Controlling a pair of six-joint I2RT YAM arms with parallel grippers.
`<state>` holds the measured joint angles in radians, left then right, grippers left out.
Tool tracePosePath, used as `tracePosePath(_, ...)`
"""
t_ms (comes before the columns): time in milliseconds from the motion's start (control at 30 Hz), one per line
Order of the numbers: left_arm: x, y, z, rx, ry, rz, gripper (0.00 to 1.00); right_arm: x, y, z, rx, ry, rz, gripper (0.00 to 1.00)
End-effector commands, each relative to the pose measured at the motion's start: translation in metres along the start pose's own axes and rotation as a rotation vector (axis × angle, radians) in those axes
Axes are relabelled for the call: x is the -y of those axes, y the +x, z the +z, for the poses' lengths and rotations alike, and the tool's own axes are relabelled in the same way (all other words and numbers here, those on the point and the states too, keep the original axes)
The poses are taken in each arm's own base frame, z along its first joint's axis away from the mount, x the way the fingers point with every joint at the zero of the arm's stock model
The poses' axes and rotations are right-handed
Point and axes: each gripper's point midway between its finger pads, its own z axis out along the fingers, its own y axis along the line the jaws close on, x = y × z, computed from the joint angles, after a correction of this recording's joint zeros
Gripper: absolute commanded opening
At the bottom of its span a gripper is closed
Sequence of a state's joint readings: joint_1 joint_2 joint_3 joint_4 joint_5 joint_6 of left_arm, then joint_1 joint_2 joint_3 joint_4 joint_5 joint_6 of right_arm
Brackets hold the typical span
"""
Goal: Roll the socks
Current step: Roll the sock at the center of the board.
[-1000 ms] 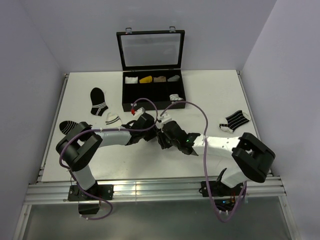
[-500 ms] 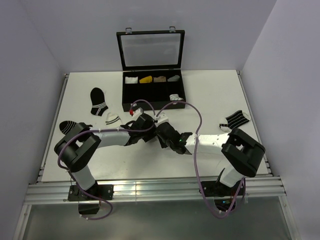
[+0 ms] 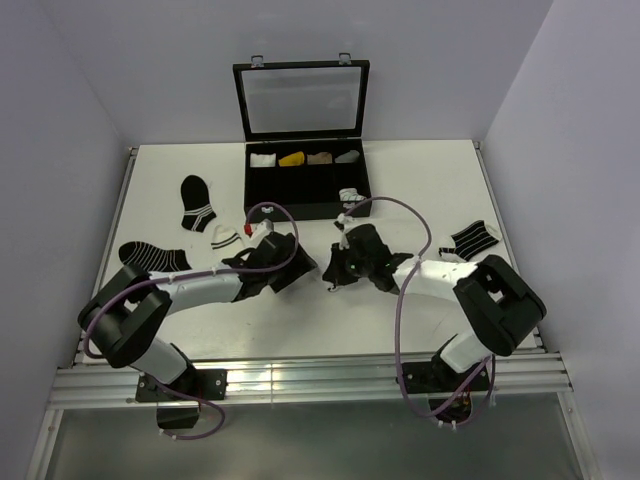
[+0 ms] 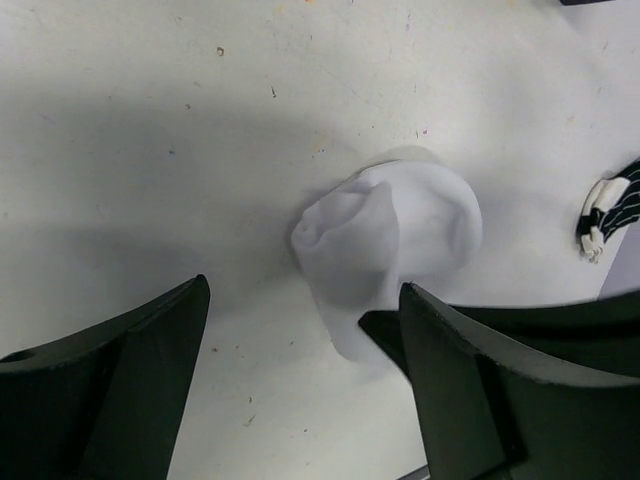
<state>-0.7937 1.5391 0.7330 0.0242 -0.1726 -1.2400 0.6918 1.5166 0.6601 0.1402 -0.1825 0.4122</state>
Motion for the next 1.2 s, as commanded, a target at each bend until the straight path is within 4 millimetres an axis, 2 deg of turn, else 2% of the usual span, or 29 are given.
tracePosePath(0,0.01,-0.006,-0.011,0.027,0.053,-0.026,0.83,-0.004,0.02,-0.008,-0.084,-0.146,0.158,0.0)
tracePosePath(33,0.01,-0.006,-0.012,0.027,0.059,-0.028,0.83,-0.002,0.015,-0.008,-0.078,-0.194,0.196,0.0)
tracePosePath(67,0.008,-0.005,-0.012,0.025,0.063,-0.027,0.83,0.0,0.016,-0.008,-0.084,-0.212,0.242,0.0)
tracePosePath(100,0.015,-0.006,-0.012,0.029,0.092,-0.026,0.82,0.002,0.022,-0.009,-0.098,-0.234,0.277,0.0)
tracePosePath(167,0.016,-0.003,-0.01,0.022,0.105,-0.013,0.82,0.006,0.018,-0.008,-0.094,-0.3,0.355,0.0)
tracePosePath(200,0.017,-0.002,-0.009,0.018,0.115,-0.011,0.81,0.009,0.023,-0.008,-0.103,-0.315,0.383,0.0)
tracePosePath(367,0.028,0.004,0.0,-0.008,0.153,0.015,0.8,0.022,0.022,-0.006,-0.108,-0.409,0.495,0.0)
tracePosePath(533,0.032,0.007,0.01,-0.024,0.144,0.039,0.78,0.036,0.03,0.0,-0.134,-0.376,0.528,0.0)
tracePosePath(733,0.023,0.013,0.029,-0.038,0.1,0.064,0.76,0.048,0.037,0.003,-0.162,-0.338,0.566,0.01)
tracePosePath(1000,0.018,0.019,0.042,-0.054,0.073,0.088,0.72,0.071,0.05,0.007,-0.193,-0.256,0.627,0.08)
tracePosePath(1167,0.013,0.025,0.05,-0.083,0.052,0.099,0.68,0.084,0.048,0.007,-0.18,-0.173,0.623,0.12)
